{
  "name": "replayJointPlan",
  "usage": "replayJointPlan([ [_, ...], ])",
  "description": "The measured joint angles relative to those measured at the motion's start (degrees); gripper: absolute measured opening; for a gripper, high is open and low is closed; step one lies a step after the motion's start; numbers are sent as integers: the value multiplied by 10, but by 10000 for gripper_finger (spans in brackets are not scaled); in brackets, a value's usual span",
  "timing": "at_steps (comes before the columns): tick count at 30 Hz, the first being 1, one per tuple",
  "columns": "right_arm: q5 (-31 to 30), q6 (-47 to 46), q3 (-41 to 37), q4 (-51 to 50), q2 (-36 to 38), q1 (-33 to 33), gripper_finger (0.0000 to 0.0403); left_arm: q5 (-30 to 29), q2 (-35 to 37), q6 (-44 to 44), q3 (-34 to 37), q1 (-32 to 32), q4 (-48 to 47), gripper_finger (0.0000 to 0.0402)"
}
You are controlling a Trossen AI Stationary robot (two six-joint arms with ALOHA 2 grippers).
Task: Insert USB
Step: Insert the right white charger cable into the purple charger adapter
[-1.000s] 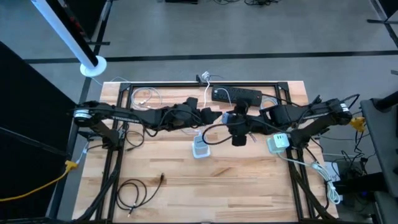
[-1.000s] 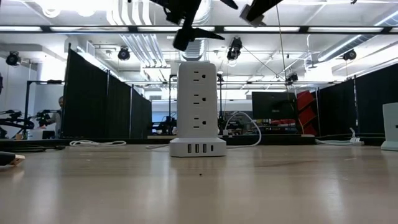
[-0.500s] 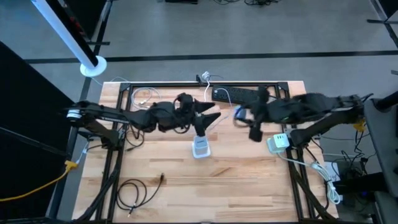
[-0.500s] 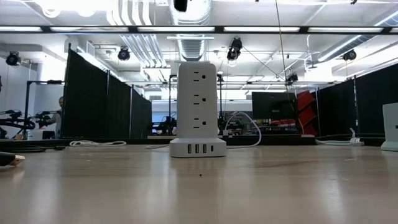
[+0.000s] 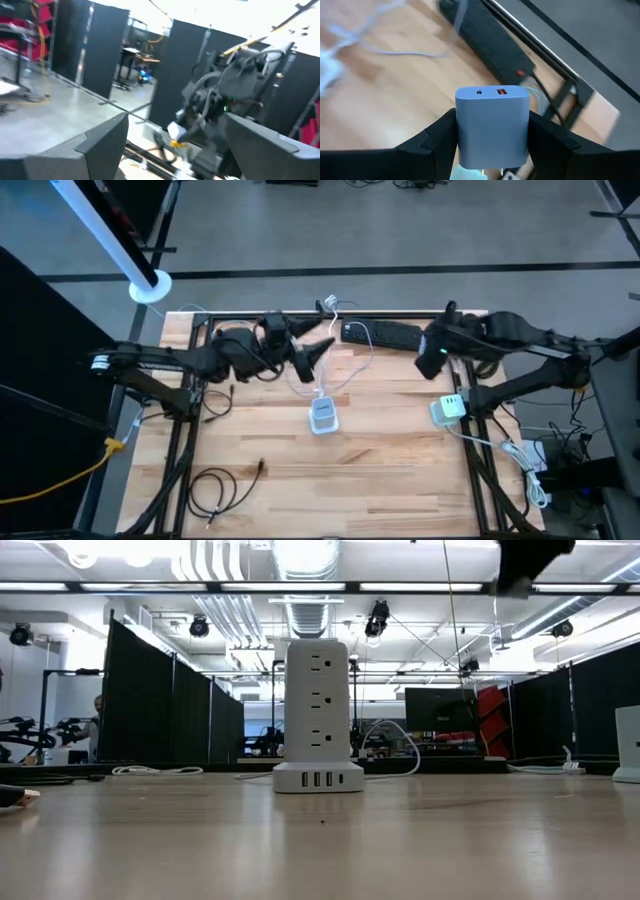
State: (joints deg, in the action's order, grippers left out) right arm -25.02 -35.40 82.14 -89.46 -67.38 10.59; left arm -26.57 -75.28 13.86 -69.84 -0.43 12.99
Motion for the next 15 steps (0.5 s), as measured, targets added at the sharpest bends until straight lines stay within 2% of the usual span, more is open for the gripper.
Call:
replayJointPlan([
  [4, 15, 59, -62, 43, -25, 102, 190, -1, 44, -8, 0, 21, -37, 313],
  [8, 125, 107, -144, 133, -26, 217, 190, -2, 92, -32, 0, 26, -111, 313],
  [10, 154, 111, -186, 180, -33, 257, 190, -8, 113, -48, 0, 27, -145, 313],
  [15, 164, 79, -271, 255, -65, 326, 190, -47, 159, -94, 0, 31, -210, 313],
])
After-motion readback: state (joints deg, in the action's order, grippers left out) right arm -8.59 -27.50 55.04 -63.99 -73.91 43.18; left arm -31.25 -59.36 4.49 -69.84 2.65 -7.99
